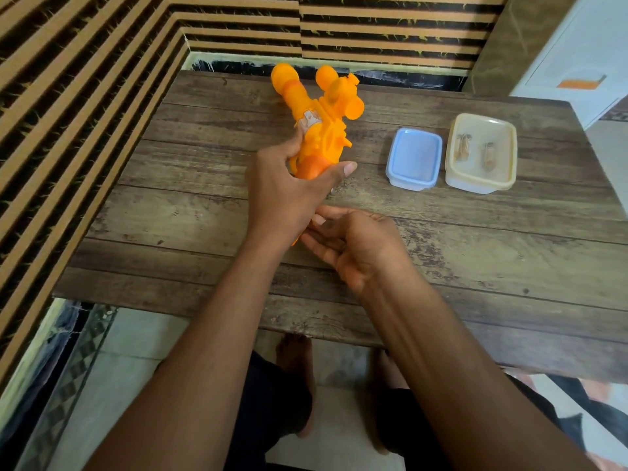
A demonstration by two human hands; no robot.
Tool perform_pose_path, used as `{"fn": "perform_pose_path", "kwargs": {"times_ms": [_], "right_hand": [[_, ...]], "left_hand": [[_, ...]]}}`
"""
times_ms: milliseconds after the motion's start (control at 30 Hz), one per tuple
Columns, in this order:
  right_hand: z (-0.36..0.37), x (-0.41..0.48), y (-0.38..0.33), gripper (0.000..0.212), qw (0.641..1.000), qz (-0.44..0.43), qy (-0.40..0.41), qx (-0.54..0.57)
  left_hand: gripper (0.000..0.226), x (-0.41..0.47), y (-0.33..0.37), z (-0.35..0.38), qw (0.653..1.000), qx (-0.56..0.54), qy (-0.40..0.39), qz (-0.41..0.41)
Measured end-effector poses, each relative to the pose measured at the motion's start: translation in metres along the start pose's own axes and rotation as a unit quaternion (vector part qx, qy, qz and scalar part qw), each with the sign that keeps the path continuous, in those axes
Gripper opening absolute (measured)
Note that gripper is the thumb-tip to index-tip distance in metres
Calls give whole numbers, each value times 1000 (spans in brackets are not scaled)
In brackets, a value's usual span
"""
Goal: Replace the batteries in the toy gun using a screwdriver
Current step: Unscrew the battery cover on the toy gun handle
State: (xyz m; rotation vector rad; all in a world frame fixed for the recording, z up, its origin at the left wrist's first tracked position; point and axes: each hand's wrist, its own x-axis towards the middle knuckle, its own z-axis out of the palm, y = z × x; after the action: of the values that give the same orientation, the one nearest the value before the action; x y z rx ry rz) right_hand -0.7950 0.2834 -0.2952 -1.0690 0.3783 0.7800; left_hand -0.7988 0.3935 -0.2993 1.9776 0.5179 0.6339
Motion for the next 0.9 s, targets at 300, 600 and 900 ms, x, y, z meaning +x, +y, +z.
{"fn": "perform_pose_path", "kwargs": {"times_ms": [300,600,900], "right_hand": [[5,-1,1,33,999,8,26,18],[9,5,3,22,996,-35,82,-11],[10,8,1,16,997,-28,78,-6]], "left_hand": [[38,0,-5,2,1000,16,-17,-11],[90,2,-5,5,999,37,-3,24],[85,2,-5,6,999,42,-9,31]]}}
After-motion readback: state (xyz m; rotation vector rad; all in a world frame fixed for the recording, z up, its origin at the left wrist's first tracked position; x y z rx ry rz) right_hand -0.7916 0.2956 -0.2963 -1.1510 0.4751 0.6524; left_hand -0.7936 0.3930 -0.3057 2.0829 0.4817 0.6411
